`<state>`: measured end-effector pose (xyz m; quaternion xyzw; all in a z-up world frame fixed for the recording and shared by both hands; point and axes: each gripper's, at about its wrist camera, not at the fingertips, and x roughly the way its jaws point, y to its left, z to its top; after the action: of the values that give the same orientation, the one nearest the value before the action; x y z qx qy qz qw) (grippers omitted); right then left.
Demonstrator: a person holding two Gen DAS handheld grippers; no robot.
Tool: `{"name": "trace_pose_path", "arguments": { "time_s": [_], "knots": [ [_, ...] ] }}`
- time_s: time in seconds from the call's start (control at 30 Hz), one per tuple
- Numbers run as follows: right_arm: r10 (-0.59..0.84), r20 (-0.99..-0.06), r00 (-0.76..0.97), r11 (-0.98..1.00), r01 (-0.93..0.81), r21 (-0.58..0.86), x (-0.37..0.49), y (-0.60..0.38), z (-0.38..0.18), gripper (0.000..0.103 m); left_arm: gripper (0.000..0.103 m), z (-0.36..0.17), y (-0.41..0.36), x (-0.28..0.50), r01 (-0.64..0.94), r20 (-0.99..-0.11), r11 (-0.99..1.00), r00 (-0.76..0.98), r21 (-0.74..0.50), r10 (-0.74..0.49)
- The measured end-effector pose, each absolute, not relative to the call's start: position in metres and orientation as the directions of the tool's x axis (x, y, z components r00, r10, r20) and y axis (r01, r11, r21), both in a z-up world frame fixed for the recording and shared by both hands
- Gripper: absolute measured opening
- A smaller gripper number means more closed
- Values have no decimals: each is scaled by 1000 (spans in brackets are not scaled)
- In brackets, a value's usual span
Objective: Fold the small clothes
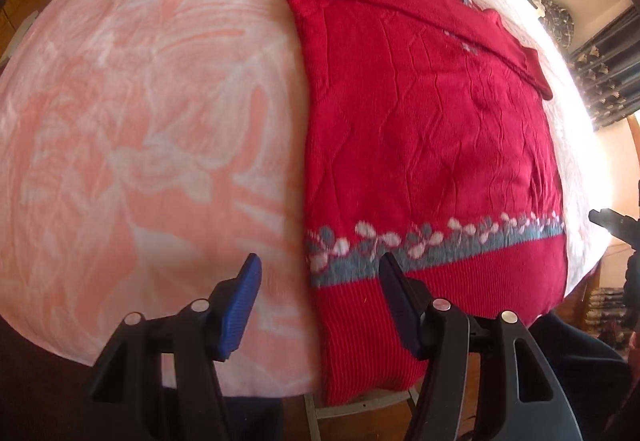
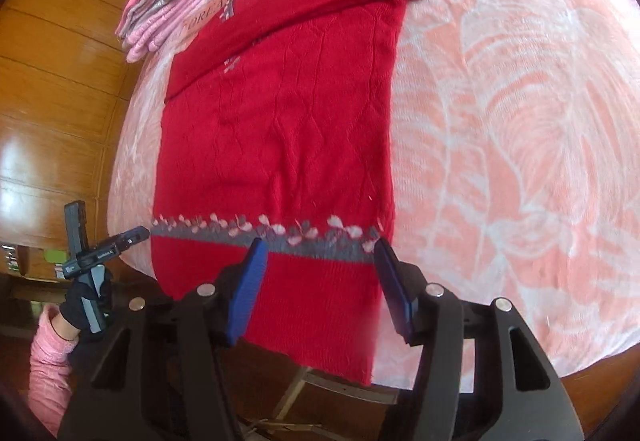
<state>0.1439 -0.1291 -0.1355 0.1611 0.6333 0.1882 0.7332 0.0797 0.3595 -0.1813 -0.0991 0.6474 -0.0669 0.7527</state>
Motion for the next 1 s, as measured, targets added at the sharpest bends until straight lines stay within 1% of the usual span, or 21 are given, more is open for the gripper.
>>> {"name": "trace_pose_path", "arguments": {
  "time_s": [0.1,0.23,0.33,0.4,0.43,0.57,0.73,0.77,0.8,0.87,0.93,0.97,1.0],
  "knots": [
    [497,-865,68,868,-64,493,118,-131,-150,58,62,-190,358,59,-51,-951,957,137,-285,-276],
    [478,-878,18,877,-72,475,97,-125,-169,58,62,-189,359,57,-30,-945,958,175,-285,-276],
    [434,-901,-19,897,-85,434,90,-121,-184,57,63,-191,356,56,-22,-949,963,177,-270,-262],
    [417,-909,-18,903,-107,416,88,-119,-187,56,68,-191,352,56,-13,-947,962,178,-273,-266],
    [417,-909,-17,903,-105,417,88,-119,-186,56,69,-191,352,55,-17,-945,960,181,-280,-273],
    [450,-893,-21,889,-88,450,84,-119,-184,57,69,-192,352,49,-11,-942,957,182,-290,-283],
    [447,-894,-31,887,-113,447,80,-109,-186,50,69,-192,350,41,-26,-929,941,170,-337,-328],
    [445,-895,-31,887,-119,445,79,-108,-187,46,69,-193,348,41,-27,-927,938,167,-345,-336],
    [444,-895,-32,887,-124,444,79,-107,-187,40,68,-193,348,39,-32,-923,933,166,-358,-348],
    [450,-892,-34,885,-115,451,79,-105,-188,33,64,-195,347,36,-49,-913,921,156,-387,-376],
    [450,-892,-33,886,-110,451,79,-106,-189,28,53,-198,348,32,-64,-906,910,141,-410,-398],
    [448,-894,-33,887,-110,449,80,-107,-190,26,51,-200,349,30,-73,-906,908,138,-412,-400],
    [447,-894,-33,888,-108,448,80,-108,-190,24,45,-201,349,29,-83,-907,908,135,-412,-399]
  ]
}}
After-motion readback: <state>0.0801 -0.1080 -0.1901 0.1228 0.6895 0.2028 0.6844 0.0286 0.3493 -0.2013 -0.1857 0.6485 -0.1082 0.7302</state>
